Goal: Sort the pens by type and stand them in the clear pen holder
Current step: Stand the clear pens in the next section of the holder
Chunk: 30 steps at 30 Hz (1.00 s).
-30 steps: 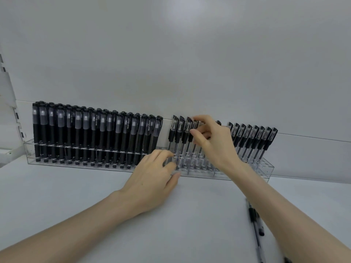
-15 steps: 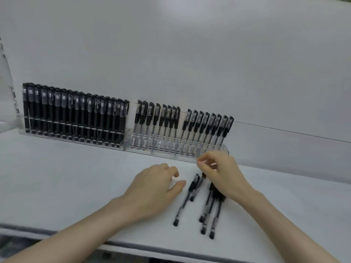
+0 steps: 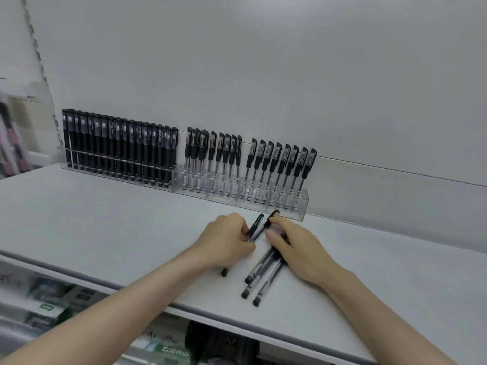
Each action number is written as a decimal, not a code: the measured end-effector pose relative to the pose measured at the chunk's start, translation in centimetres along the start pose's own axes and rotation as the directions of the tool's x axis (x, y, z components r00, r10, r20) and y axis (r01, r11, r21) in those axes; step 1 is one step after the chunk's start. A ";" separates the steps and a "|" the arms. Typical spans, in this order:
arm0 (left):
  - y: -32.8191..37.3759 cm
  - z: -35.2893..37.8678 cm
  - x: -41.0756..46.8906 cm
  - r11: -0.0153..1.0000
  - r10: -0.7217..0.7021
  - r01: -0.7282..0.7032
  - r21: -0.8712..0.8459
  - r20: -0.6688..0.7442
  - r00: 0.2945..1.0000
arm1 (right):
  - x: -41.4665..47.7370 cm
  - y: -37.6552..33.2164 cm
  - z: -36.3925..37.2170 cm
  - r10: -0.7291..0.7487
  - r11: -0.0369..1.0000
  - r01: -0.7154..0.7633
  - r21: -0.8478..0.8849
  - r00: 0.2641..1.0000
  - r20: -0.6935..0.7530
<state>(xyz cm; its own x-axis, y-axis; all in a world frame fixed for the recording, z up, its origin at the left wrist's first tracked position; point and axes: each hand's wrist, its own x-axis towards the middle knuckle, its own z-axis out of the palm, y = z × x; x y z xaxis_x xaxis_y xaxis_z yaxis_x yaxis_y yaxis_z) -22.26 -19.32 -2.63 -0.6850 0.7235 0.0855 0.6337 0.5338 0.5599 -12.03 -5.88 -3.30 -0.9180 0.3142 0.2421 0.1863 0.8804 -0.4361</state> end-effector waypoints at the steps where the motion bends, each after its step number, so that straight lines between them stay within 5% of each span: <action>1: 0.0 -0.4 0.4 1.000 -0.013 0.013 -0.006 0.021 1.000 | 0.0 -0.1 0.0 -0.001 1.000 0.001 0.009 1.000 -0.007; 9: -0.8 -2.5 -0.8 0.951 0.031 -0.003 -0.309 0.086 0.996 | 0.0 -0.6 -0.3 0.050 0.977 -0.022 0.213 0.991 -0.126; 16: -2.5 -4.7 -2.6 0.793 0.143 -0.136 -0.594 -0.036 0.989 | 2.6 -5.1 -2.0 0.147 0.689 0.090 0.719 0.954 -0.260; 22: -5.5 -6.7 -0.4 0.738 0.181 -0.191 -0.648 -0.082 0.980 | 6.9 -8.8 -1.4 0.178 0.570 0.209 0.795 0.913 -0.368; 26: -8.0 -9.0 2.0 0.720 0.104 -0.171 -0.672 -0.140 0.985 | 10.1 -10.7 -0.6 0.184 0.596 0.246 0.764 0.885 -0.428; 30: -10.2 -11.0 4.9 0.690 0.111 -0.209 -0.693 -0.184 0.977 | 13.5 -12.1 0.7 0.175 0.737 0.220 0.639 0.851 -0.495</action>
<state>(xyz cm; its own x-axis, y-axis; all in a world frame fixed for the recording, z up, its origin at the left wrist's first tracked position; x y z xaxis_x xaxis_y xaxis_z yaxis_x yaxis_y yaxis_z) -36.06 -26.07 1.15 -0.6651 0.6849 0.2974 0.3313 -0.0863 0.9396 -26.94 -12.51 4.60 -0.5749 0.5975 0.5591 -0.2885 0.4913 -0.8218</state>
